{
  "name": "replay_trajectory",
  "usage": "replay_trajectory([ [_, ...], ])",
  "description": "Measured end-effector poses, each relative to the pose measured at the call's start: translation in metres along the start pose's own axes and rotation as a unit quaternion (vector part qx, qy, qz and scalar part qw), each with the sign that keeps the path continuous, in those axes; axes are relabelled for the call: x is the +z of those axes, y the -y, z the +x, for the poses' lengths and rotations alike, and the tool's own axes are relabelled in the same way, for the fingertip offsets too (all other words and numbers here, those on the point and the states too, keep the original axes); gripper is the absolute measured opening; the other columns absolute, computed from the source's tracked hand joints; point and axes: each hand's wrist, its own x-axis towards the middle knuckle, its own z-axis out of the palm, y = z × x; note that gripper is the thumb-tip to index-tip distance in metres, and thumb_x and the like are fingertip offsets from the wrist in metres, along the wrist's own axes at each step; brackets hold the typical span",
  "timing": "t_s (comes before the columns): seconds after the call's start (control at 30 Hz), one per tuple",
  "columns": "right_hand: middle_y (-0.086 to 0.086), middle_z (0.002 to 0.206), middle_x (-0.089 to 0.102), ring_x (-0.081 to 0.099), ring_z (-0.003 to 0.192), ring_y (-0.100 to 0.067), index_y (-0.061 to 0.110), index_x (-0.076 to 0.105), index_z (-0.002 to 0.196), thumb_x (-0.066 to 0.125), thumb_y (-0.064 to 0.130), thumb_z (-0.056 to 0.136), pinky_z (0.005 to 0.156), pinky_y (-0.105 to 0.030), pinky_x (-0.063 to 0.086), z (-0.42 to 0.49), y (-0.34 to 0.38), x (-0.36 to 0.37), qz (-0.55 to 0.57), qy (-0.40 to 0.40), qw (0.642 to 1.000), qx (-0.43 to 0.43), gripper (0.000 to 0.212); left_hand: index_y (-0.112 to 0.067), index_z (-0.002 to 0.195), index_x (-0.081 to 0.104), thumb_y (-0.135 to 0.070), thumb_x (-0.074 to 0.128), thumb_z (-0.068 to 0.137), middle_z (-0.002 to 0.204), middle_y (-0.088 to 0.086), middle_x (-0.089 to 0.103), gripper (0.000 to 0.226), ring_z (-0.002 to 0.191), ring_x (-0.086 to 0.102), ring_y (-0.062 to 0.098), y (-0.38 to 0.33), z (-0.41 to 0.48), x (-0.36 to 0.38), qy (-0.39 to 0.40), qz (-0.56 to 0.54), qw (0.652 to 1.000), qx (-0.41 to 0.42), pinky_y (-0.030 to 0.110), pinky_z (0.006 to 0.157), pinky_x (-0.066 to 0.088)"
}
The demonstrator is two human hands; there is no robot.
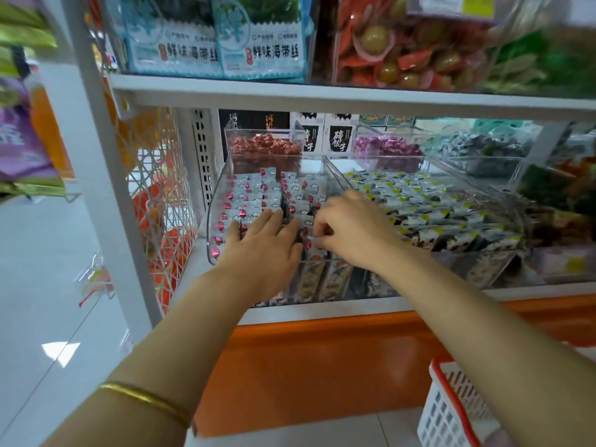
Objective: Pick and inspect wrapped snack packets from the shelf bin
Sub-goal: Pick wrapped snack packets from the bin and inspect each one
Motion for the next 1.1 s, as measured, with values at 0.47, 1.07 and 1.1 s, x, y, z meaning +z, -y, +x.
replay_trajectory([
  [0.47, -0.002, 0.079, 0.056, 0.054, 0.062, -0.01, 0.008, 0.054, 0.085, 0.053, 0.011, 0.093, 0.056, -0.018, 0.047, -0.013, -0.009, -0.043, 0.385, -0.207, 0.896, 0.076, 0.009, -0.017, 0.137, 0.044, -0.041, 0.038, 0.096, 0.143, 0.003, 0.041, 0.048, 0.131, 0.03, 0.023, -0.011, -0.009, -0.028, -0.148, -0.202, 0.968, 0.025, 0.037, 0.106, 0.025],
  [1.07, -0.001, 0.055, 0.061, 0.06, 0.049, -0.009, 0.003, 0.062, 0.085, 0.057, 0.002, 0.084, 0.046, -0.019, 0.049, -0.041, -0.021, -0.02, 0.801, -0.074, 0.541, 0.246, 0.005, -0.011, 0.076, 0.059, -0.025, 0.051, 0.094, 0.065, 0.0, 0.06, 0.024, 0.055, 0.056, 0.006, 0.003, -0.01, -0.036, -0.096, -0.745, 0.656, -0.071, 0.016, 0.051, 0.048],
  [1.1, -0.002, 0.056, 0.062, 0.06, 0.05, -0.01, 0.003, 0.062, 0.087, 0.056, 0.001, 0.085, 0.047, -0.019, 0.05, -0.04, -0.022, -0.018, 0.813, -0.074, 0.524, 0.244, 0.006, -0.011, 0.072, 0.059, -0.023, 0.052, 0.093, 0.063, 0.0, 0.058, 0.025, 0.054, 0.055, 0.005, 0.003, -0.01, -0.037, -0.098, -0.755, 0.644, -0.075, 0.015, 0.05, 0.048],
])
